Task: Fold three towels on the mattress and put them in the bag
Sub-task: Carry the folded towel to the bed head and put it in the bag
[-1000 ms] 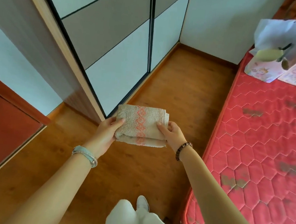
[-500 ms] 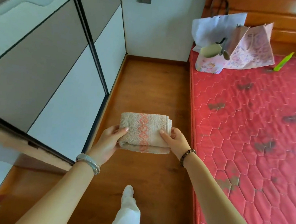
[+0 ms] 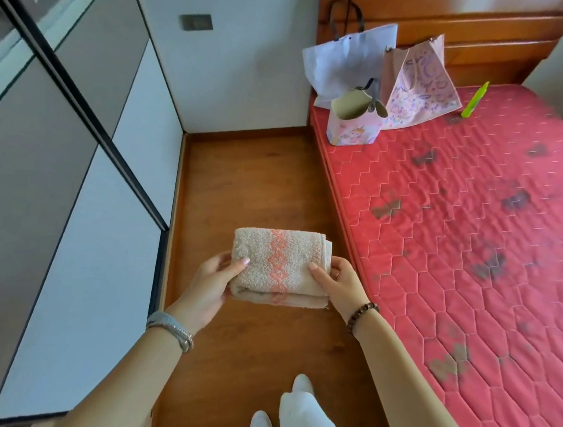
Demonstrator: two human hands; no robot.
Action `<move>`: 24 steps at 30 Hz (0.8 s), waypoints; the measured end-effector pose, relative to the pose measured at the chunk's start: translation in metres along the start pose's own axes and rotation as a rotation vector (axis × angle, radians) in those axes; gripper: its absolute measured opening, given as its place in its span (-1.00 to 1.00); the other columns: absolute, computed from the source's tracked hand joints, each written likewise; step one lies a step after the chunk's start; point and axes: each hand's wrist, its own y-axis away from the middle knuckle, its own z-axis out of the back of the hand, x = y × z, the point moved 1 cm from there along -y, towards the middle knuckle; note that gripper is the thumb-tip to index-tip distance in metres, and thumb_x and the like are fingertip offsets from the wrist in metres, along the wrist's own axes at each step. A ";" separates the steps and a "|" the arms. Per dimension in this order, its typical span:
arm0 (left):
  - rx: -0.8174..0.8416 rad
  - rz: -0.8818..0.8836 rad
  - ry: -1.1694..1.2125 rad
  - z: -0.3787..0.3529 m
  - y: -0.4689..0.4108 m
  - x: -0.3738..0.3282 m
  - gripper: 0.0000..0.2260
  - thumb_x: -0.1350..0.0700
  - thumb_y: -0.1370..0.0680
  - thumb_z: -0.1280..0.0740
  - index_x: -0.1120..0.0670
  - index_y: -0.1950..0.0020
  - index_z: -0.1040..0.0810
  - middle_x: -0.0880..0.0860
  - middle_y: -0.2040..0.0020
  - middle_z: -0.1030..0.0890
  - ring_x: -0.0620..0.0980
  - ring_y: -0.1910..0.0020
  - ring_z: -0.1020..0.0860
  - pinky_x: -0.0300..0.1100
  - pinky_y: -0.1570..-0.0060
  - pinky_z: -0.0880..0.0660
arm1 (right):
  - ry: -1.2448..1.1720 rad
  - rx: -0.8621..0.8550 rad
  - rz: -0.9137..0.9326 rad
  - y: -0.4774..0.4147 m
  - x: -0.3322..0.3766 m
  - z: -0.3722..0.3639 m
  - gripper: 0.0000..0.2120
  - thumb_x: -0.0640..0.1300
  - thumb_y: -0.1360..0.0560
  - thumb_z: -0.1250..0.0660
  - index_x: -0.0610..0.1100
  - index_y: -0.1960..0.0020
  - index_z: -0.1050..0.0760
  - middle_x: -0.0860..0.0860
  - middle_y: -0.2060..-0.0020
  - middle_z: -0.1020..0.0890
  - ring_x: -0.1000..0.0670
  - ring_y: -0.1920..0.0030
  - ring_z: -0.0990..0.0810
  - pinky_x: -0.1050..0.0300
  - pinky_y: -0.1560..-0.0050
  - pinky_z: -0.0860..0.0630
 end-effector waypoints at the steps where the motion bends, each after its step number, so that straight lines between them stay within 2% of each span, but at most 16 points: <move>1: 0.009 0.007 -0.006 -0.002 -0.010 -0.003 -0.63 0.15 -0.58 -0.36 0.17 -0.38 -0.47 0.12 -0.25 -0.63 0.03 -0.20 -0.63 -0.10 -0.06 -0.60 | -0.029 0.001 -0.006 -0.008 0.001 0.002 -0.22 0.37 -0.25 -0.45 -0.07 -0.29 -0.40 0.01 -0.08 -0.64 0.03 -0.04 -0.67 -0.05 0.01 -0.66; 3: 0.023 0.022 -0.011 -0.006 -0.032 -0.009 -0.63 0.15 -0.59 -0.36 0.17 -0.39 -0.47 0.12 -0.26 -0.63 0.04 -0.21 -0.63 -0.06 -0.10 -0.59 | -0.070 0.009 -0.029 -0.026 0.003 0.007 -0.17 0.37 -0.22 -0.48 -0.09 -0.32 -0.42 -0.01 -0.08 -0.66 0.03 -0.03 -0.68 -0.04 0.01 -0.66; 6: 0.033 0.044 -0.019 -0.013 -0.069 -0.020 -0.62 0.15 -0.58 -0.37 0.16 -0.40 -0.46 0.13 -0.27 -0.63 0.06 -0.22 -0.62 0.04 -0.20 -0.57 | -0.106 0.042 -0.032 -0.055 0.014 0.016 -0.45 0.19 -0.36 -0.46 -0.14 -0.19 -0.53 -0.07 -0.01 -0.69 -0.01 0.02 -0.69 0.02 0.03 -0.64; 8: 0.035 0.051 -0.024 -0.019 -0.091 -0.031 -0.63 0.16 -0.59 -0.36 0.16 -0.39 -0.46 0.13 -0.28 -0.62 0.07 -0.24 -0.61 0.06 -0.24 -0.55 | -0.103 0.055 -0.023 -0.074 0.024 0.022 -0.54 0.16 -0.38 -0.45 -0.16 -0.09 -0.58 -0.12 0.02 -0.70 -0.06 0.04 -0.69 -0.04 0.01 -0.64; 12: 0.041 0.049 -0.035 -0.040 -0.150 -0.063 -0.64 0.18 -0.59 -0.35 0.17 -0.39 -0.47 0.13 -0.27 -0.62 0.07 -0.22 -0.62 -0.01 -0.16 -0.57 | -0.144 0.037 -0.024 -0.131 0.045 0.040 -0.70 0.06 -0.47 -0.42 -0.13 -0.06 -0.58 -0.11 0.02 -0.70 -0.11 0.01 -0.68 -0.16 -0.05 -0.62; 20: 0.037 0.031 -0.021 -0.081 -0.230 -0.119 -0.66 0.19 -0.59 -0.36 0.17 -0.37 -0.48 0.11 -0.24 -0.64 0.03 -0.19 -0.64 -0.07 -0.10 -0.59 | -0.177 0.025 -0.051 -0.218 0.089 0.073 -0.69 0.03 -0.48 -0.42 -0.11 -0.14 -0.54 -0.08 -0.03 -0.68 -0.10 -0.04 -0.68 -0.21 -0.09 -0.60; 24: 0.062 0.066 -0.016 -0.094 -0.266 -0.136 -0.67 0.19 -0.59 -0.36 0.16 -0.36 -0.48 0.12 -0.24 -0.64 0.06 -0.21 -0.63 -0.02 -0.12 -0.58 | -0.208 0.005 -0.066 -0.250 0.099 0.084 -0.67 0.03 -0.46 -0.43 -0.12 -0.14 -0.54 -0.08 -0.04 -0.69 -0.10 -0.05 -0.68 -0.20 -0.11 -0.59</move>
